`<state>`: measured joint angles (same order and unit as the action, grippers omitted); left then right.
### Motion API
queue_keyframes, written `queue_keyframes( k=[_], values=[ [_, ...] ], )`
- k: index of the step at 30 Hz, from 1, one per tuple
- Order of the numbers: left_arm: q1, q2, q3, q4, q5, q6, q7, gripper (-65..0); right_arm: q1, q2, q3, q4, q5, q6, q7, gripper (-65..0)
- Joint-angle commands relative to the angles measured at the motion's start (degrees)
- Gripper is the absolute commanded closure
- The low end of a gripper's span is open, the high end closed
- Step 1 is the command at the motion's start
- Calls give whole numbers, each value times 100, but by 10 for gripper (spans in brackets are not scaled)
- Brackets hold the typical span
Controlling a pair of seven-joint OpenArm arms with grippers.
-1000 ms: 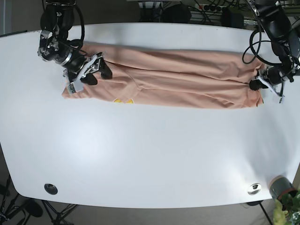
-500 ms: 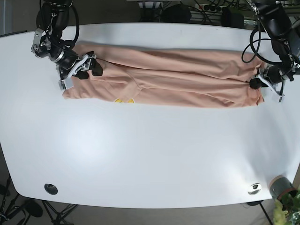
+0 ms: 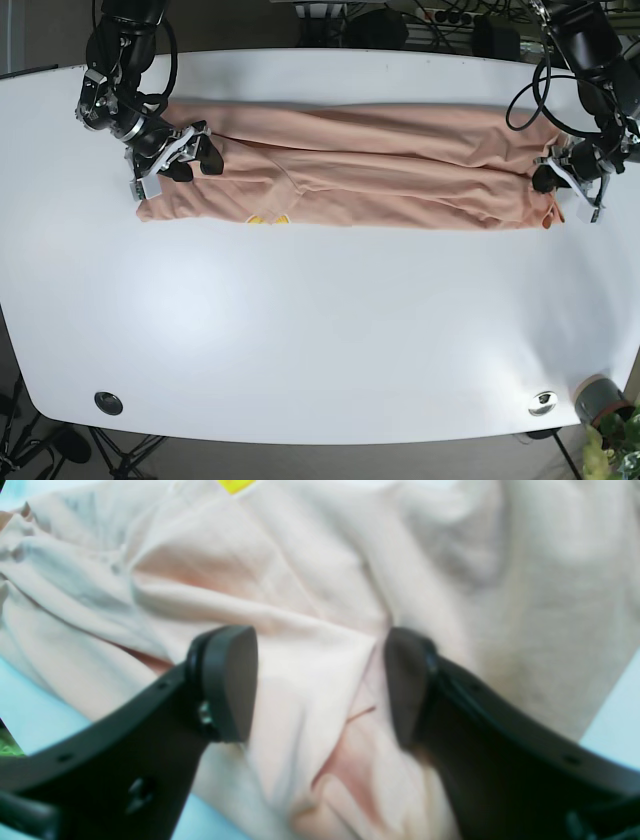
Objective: Fold the T-shirt properly
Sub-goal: 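Lift the pinched strip end with the left gripper toward the right gripper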
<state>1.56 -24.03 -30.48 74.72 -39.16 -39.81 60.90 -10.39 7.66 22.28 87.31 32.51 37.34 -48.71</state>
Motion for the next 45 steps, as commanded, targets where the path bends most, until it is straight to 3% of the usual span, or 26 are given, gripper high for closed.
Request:
queue_keyframes(
  k=[1,11,17,27,33,45],
  values=[
    [-55,-36,37,638,-124,-19,24,0,-2,12,-26,12,-170,-38,-241,-392],
    [50,737,107,1948,-115,-19,1026,-1,94,30,-26,12,-170,-46,-241,-392],
    [-117,1256,468,2335,-115,-19,1492,-1,147,21,-26,12,-170,-55,-241,-392],
    [-161,2030,793,2642,-159,-19,1545,-3,129,12,-26,12,-170,-46,-241,-392],
    [-161,2144,1277,2625,-141,-19,1518,-3,129,12,-26,3,-170,-38,-241,-392],
    [-169,2276,1285,2607,-115,-19,1510,-4,129,12,-26,3,-170,-38,-241,-392]
  ],
)
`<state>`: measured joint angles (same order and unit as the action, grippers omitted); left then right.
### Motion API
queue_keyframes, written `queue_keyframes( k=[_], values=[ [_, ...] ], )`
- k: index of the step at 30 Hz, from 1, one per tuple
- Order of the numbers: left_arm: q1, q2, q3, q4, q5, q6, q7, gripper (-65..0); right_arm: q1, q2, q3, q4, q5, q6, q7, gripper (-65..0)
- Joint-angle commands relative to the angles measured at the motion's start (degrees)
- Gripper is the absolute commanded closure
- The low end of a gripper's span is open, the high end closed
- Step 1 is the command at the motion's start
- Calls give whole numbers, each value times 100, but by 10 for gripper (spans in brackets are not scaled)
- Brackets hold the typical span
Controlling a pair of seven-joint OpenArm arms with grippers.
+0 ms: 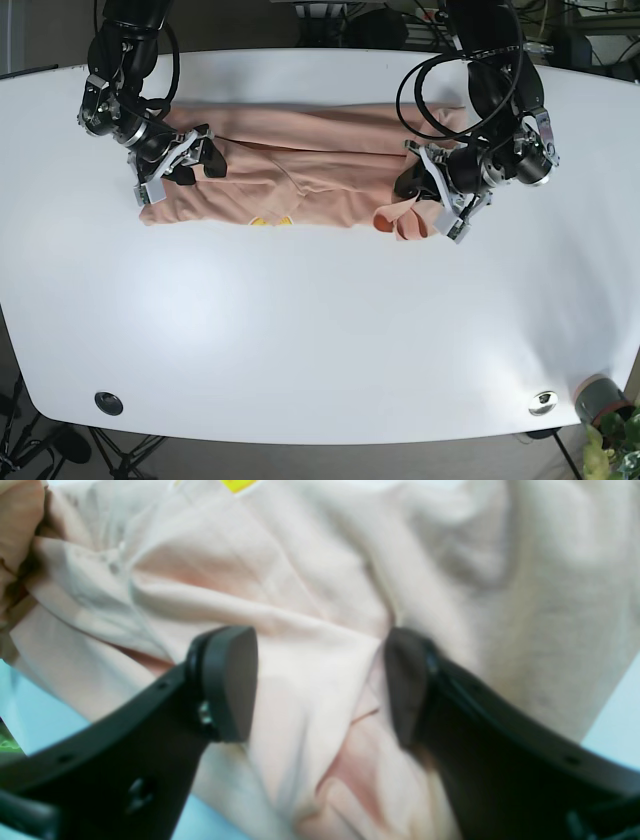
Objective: Fold the T-shirt properly
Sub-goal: 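Lift the pinched strip end with the left gripper toward the right gripper, then fold the held strip end over the shirt toward the right gripper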
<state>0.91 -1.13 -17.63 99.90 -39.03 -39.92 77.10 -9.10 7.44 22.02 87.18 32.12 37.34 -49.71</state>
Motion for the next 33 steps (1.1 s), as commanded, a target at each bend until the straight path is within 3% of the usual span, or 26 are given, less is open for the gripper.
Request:
queue_keyframes(
  k=[1,6,13,25,29,33],
  values=[
    [-130,-15,0,89,-128,-8,-110,-4,0,34,0,16,-131,-38,-141,-392],
    [-209,-15,123,89,-128,-8,-110,-18,0,34,0,16,-131,-29,-141,-392],
    [-209,-15,598,89,-163,5,-259,-181,0,34,0,16,-131,-29,-141,-392],
    [-280,381,906,248,-216,419,-268,-319,18,34,0,16,-113,-29,-141,-392],
    [-315,302,853,678,-515,419,-268,-325,27,34,0,16,-113,-29,-141,-392],
    [-315,-156,510,881,-708,419,-303,-325,44,34,0,16,-122,-29,-141,-392]
  ],
)
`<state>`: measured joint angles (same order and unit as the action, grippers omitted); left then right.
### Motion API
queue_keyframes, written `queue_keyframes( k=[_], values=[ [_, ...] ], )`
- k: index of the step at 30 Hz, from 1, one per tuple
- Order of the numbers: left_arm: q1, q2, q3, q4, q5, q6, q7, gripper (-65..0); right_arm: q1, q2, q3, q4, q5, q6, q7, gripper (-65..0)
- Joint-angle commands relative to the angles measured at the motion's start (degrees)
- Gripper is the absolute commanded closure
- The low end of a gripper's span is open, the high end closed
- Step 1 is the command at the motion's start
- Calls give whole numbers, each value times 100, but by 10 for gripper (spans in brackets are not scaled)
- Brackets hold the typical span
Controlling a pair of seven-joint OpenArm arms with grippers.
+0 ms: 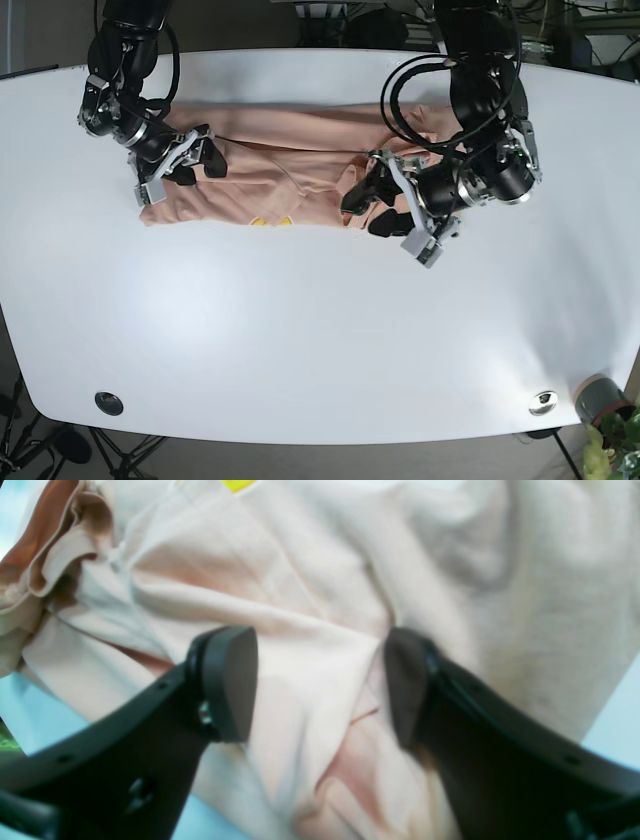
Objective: Fold the T-shirt properly
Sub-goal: 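Fold the held strip end over the shirt toward the right gripper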
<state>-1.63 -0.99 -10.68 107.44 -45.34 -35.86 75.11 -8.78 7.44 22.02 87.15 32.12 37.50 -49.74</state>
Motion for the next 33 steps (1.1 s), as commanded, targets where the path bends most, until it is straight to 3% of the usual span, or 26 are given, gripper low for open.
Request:
queue_keyframes(
  k=[1,4,8,10,20,33],
  values=[
    [-61,-248,-299,118,-94,30,-113,-325,12,34,0,19,-122,-44,-139,-392],
    [-53,-432,-695,47,46,56,-254,-304,20,34,0,19,-122,-44,-139,-392],
    [106,-512,-1011,47,477,56,-307,-133,20,34,0,19,-122,-44,-139,-392],
    [123,-512,-1011,30,723,56,-307,-85,20,34,0,19,-122,-44,-139,-392],
    [457,-494,-915,12,1963,12,-316,-75,29,34,0,27,-122,-44,-139,-392],
    [580,-529,-431,-797,2007,12,-518,-75,29,34,0,27,-122,-44,-139,-392]
  ],
)
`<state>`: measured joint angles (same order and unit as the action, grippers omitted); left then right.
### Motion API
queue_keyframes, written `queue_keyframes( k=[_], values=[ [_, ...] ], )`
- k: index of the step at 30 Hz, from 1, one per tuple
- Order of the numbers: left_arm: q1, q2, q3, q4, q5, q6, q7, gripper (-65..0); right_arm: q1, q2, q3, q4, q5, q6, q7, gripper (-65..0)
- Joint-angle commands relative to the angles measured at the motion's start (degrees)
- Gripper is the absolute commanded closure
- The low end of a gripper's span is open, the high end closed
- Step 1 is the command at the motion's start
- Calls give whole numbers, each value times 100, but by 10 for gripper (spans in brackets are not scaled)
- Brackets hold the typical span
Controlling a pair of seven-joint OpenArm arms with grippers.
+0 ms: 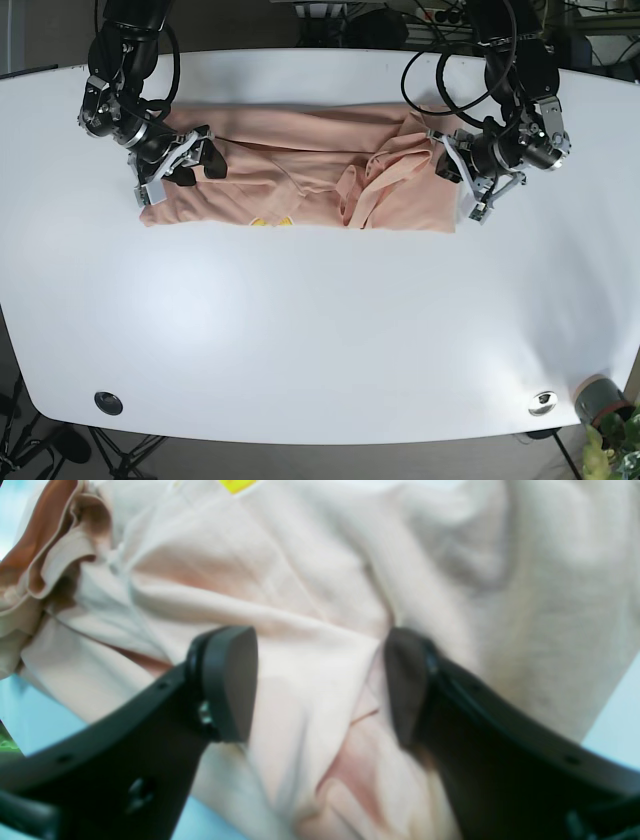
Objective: Fold the T-shirt properly
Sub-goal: 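Fold the held strip end over the shirt toward the right gripper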
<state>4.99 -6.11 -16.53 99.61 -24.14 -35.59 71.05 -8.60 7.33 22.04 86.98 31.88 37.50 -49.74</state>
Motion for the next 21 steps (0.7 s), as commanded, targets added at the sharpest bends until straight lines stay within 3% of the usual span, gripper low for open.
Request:
queue_keyframes(
  k=[1,21],
  values=[
    [-55,-35,225,-49,-122,-23,-111,-75,12,45,-2,45,-98,-44,-139,-392],
    [-284,0,2599,-111,-157,-260,-630,-76,12,45,-2,45,-107,-44,-139,-392]
  ],
)
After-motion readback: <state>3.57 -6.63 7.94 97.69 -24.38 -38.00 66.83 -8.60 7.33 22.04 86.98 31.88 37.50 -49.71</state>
